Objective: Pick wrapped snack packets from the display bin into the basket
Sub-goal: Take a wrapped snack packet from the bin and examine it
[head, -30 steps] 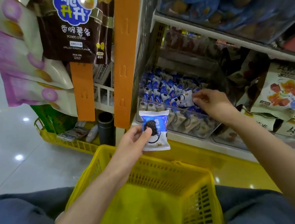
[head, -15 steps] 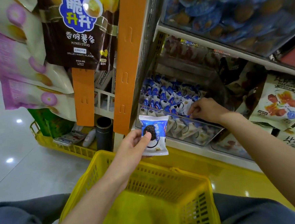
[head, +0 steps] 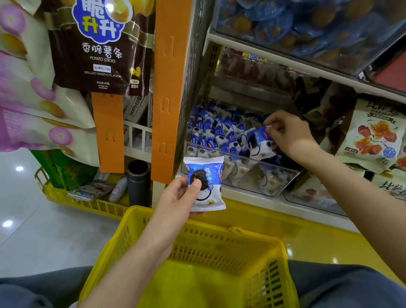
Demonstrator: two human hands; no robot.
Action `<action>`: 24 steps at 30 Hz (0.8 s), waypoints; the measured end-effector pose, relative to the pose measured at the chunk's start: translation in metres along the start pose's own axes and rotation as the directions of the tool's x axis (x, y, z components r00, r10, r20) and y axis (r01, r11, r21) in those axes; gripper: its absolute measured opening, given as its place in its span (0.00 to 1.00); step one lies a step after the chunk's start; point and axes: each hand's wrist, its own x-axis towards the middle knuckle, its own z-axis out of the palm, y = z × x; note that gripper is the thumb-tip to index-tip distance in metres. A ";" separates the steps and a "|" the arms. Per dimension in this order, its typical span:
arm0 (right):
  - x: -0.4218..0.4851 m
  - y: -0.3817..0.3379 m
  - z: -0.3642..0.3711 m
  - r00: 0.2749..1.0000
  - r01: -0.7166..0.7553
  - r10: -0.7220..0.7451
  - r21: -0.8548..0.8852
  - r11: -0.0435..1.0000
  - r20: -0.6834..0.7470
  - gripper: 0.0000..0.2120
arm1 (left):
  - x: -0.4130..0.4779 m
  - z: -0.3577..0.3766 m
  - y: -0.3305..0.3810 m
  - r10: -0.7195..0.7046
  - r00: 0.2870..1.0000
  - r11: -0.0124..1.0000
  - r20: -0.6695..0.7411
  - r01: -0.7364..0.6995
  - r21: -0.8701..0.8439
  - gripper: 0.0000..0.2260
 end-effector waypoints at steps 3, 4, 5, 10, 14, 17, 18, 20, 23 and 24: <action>-0.016 -0.012 -0.011 0.984 0.112 -0.104 0.050 0.992 -0.143 0.07 | -0.001 0.000 0.000 0.031 0.999 0.999 0.012 -0.030 -0.044 0.13; -0.023 -0.018 -0.013 0.977 0.156 -0.140 0.093 0.983 -0.159 0.06 | -0.002 0.001 0.001 0.050 0.999 0.997 0.017 -0.049 -0.065 0.14; -0.031 -0.023 -0.014 0.975 0.182 -0.160 0.146 0.972 -0.152 0.06 | -0.003 0.001 0.002 0.067 0.998 0.994 0.020 -0.065 -0.084 0.13; -0.079 -0.046 0.005 0.973 0.124 -0.184 0.358 0.925 0.137 0.09 | -0.007 0.002 0.002 0.088 0.995 0.984 0.052 -0.079 -0.160 0.13; -0.102 -0.051 0.028 0.958 0.027 -0.154 0.459 0.888 0.240 0.10 | -0.008 0.001 -0.002 0.034 0.998 0.986 0.049 -0.025 -0.166 0.15; -0.108 -0.053 0.034 0.952 -0.089 -0.092 0.550 0.830 0.292 0.08 | -0.007 -0.002 -0.001 -0.028 0.994 0.963 0.108 0.056 -0.265 0.19; -0.110 -0.054 0.035 0.942 -0.132 -0.080 0.579 0.805 0.326 0.07 | -0.007 -0.003 0.000 -0.041 0.988 0.954 0.151 0.083 -0.288 0.20; -0.114 -0.054 0.035 0.910 -0.207 -0.084 0.621 0.756 0.405 0.07 | -0.007 -0.006 0.003 -0.054 0.971 0.950 0.234 0.122 -0.287 0.22; -0.120 -0.053 0.031 0.866 -0.269 -0.102 0.628 0.731 0.490 0.09 | -0.009 -0.005 0.002 -0.057 0.953 0.969 0.298 0.125 -0.213 0.22; -0.121 -0.052 0.030 0.867 -0.258 -0.100 0.613 0.747 0.487 0.08 | -0.010 -0.004 0.000 -0.058 0.953 0.970 0.296 0.124 -0.208 0.22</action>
